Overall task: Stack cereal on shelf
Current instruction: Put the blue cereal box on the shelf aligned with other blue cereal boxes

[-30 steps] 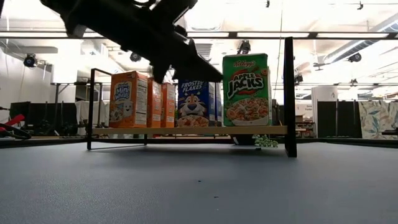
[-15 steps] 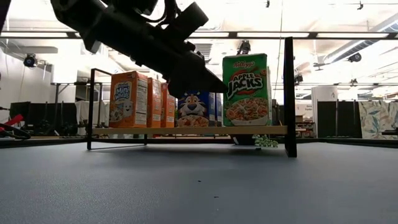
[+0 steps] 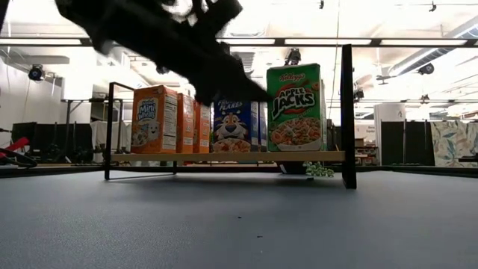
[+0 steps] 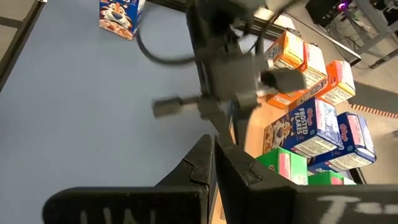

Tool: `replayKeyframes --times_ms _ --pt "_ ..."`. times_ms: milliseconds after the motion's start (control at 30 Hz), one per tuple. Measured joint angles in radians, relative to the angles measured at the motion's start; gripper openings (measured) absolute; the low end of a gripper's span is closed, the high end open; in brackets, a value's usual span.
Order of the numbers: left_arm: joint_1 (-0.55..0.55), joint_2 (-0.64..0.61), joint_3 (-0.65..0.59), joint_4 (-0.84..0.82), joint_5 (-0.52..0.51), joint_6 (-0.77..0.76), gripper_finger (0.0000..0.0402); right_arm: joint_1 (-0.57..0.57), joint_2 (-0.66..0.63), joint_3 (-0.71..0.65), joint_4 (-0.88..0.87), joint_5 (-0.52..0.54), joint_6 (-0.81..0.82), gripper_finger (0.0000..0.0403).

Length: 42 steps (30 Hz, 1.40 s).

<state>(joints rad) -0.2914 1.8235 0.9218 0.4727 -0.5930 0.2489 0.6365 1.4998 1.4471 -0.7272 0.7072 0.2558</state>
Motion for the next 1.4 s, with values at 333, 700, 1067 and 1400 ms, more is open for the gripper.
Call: replayKeyframes --times_ms 333,700,1067,1400 --pt "-0.135 -0.259 0.009 -0.222 0.001 -0.138 0.0 -0.005 0.0 -0.068 0.015 0.02 -0.066 0.0009" --pt "-0.177 -0.372 0.354 -1.145 0.096 -0.835 0.0 -0.004 0.0 -0.165 0.213 0.019 -0.241 0.0009" --pt "-0.334 -0.311 0.458 -1.608 0.525 -1.508 0.0018 -0.004 0.0 -0.226 0.28 0.018 -0.267 0.0009" --pt "-0.54 -0.305 0.443 -1.767 0.525 -1.977 0.015 0.001 0.0 -0.232 0.291 -0.023 -0.226 0.0009"
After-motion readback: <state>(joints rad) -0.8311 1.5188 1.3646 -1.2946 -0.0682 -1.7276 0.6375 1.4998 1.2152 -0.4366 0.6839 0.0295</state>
